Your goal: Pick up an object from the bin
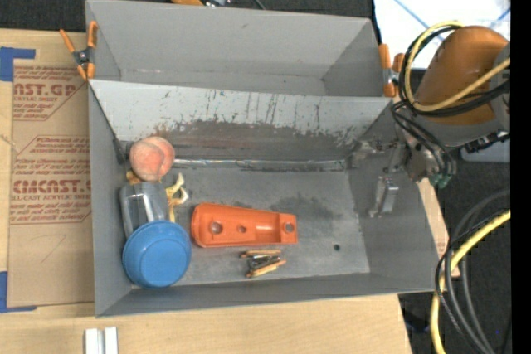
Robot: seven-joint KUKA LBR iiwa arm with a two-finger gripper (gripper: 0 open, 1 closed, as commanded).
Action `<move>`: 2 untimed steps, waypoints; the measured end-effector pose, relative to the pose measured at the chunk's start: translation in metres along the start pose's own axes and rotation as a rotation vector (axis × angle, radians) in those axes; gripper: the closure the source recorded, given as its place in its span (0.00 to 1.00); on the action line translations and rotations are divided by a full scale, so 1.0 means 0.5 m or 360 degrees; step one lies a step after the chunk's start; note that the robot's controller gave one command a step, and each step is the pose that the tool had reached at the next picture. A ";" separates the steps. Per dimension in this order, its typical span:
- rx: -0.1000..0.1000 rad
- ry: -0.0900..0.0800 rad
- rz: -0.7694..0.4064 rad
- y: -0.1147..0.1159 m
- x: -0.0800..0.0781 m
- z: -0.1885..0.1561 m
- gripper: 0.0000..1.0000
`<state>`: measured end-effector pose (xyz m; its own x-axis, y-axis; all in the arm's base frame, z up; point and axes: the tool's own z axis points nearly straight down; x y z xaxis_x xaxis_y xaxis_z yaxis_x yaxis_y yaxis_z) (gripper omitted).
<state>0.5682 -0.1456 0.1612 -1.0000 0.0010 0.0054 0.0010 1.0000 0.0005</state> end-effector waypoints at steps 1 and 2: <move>0.0002 -0.0012 -0.0004 0.002 -0.004 -0.009 0.00; -0.0005 -0.0004 -0.0219 0.213 0.026 0.188 0.00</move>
Offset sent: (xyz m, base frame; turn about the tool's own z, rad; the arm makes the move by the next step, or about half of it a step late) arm -0.0125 0.1016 -0.0912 -0.1327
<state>0.5546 -0.0393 0.0673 -0.9907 -0.1363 0.0024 -0.1363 0.9907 0.0041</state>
